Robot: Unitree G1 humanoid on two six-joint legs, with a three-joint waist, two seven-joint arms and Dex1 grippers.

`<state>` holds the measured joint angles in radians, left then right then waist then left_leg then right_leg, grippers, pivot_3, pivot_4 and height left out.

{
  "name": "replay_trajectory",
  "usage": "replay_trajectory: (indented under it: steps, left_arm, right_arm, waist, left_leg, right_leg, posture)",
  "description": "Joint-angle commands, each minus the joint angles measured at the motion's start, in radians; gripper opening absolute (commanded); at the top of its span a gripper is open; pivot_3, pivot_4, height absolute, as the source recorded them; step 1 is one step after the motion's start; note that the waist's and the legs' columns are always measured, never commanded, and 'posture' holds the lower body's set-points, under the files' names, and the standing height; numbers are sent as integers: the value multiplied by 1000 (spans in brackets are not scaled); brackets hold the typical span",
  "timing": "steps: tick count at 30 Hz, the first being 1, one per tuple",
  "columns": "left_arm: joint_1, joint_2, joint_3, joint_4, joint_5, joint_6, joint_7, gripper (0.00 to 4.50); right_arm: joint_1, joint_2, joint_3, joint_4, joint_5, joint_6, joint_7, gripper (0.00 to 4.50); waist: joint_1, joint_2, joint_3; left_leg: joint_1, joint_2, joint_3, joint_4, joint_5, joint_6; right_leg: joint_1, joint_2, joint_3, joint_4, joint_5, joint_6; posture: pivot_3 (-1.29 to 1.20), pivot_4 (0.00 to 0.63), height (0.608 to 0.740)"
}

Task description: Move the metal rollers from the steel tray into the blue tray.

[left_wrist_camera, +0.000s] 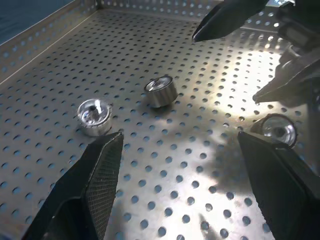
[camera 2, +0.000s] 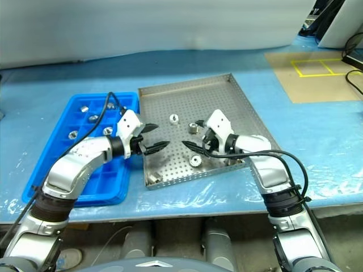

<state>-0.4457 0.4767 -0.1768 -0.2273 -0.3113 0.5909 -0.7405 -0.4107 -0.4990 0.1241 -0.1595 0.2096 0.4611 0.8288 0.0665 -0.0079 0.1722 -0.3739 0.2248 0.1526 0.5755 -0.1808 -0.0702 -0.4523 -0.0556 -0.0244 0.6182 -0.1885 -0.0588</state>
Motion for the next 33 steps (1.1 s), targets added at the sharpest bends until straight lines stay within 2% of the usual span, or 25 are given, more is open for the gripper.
replay_trajectory:
  steps: [1,7,14,17,28,33]
  left_arm:
    - [-60,-28,-55,34,13,-23,-39,3866]
    - [-127,-71,-151,161,67,-108,-124,3866]
    - [-232,-127,-195,349,105,-209,-244,3866]
    - [-273,-138,-209,428,124,-253,-304,3866]
    - [-387,-92,-251,698,221,-499,-564,3866]
    - [-392,-108,-281,765,273,-596,-622,3866]
  right_arm:
    - [40,-63,-66,-95,42,40,12,4317]
    - [132,-144,-152,-186,65,102,-20,4317]
    - [245,-134,-205,-312,74,157,-114,4317]
    - [276,-128,-211,-343,71,165,-153,4317]
    - [346,-121,-214,-391,64,162,-234,4317]
    - [352,-117,-200,-399,62,161,-253,4317]
  waist:
    - [0,0,0]
    - [-32,1,0]
    - [-73,2,-1]
    - [-85,2,-1]
    - [-107,2,-1]
    - [-109,2,-1]
  left_leg:
    - [0,0,0,0,0,0]
    - [1,-1,0,0,-1,1]
    - [4,-1,1,0,-4,7]
    - [5,-2,2,0,-5,9]
    - [5,-2,2,0,-6,10]
    - [5,-2,2,0,-6,11]
  right_leg:
    - [1,0,0,0,0,0]
    - [3,0,1,-5,2,3]
    - [12,1,2,-13,2,6]
    - [13,0,2,-14,-1,12]
    - [13,0,2,-16,-1,13]
    - [14,0,2,-16,0,12]
  posture:
    - [-175,150,740]
    - [-282,150,740]
    - [-384,150,740]
    - [-431,150,740]
    - [-482,150,740]
    - [-496,150,740]
